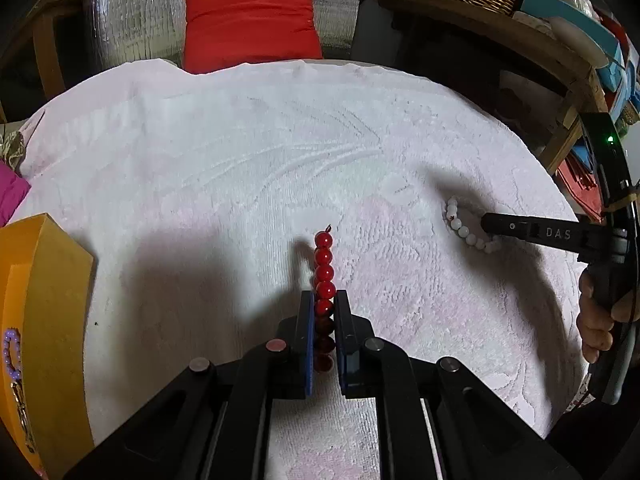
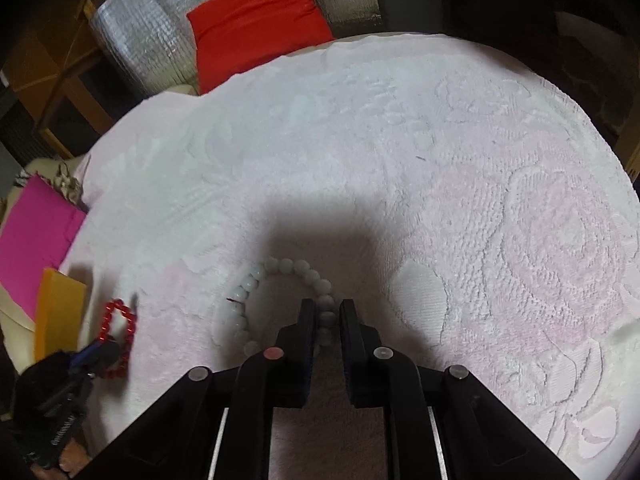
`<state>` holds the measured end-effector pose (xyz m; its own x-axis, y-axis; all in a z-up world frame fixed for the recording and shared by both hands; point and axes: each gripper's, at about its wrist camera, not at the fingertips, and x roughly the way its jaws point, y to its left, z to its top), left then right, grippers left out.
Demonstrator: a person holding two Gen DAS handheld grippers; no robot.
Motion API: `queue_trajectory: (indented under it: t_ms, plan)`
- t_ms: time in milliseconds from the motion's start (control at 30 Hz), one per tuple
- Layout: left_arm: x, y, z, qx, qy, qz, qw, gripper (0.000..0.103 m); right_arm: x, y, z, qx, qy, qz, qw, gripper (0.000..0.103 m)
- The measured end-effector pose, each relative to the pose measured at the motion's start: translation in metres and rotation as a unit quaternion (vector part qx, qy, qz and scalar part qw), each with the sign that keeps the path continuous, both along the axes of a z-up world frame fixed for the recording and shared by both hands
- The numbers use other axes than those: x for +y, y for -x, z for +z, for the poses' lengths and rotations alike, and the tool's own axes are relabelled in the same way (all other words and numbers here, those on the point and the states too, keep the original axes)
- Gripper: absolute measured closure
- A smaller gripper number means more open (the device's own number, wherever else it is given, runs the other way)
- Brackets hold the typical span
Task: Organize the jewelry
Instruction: 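Lift both held bracelets off the sheet toward the orange box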
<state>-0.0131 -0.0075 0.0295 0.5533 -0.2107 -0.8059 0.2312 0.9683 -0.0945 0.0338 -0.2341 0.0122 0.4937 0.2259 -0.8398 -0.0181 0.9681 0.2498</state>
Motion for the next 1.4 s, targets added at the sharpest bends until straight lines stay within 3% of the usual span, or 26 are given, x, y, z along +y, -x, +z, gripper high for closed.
queue_trajectory:
  t_ms: [267, 567, 1400]
  plan:
    - [0.003, 0.003, 0.007, -0.012, 0.009, 0.007, 0.9999, 0.093, 0.009, 0.007, 0.008, -0.039, 0.035, 0.018, 0.998, 0.092]
    - [0.003, 0.01, 0.024, -0.047, -0.005, 0.016, 0.9988, 0.093, 0.016, 0.024, 0.036, -0.096, 0.017, 0.024, 0.995, 0.092]
    - [0.021, 0.043, 0.069, -0.113, -0.034, 0.059, 0.9913, 0.093, 0.056, 0.055, 0.085, -0.172, -0.021, 0.061, 0.983, 0.092]
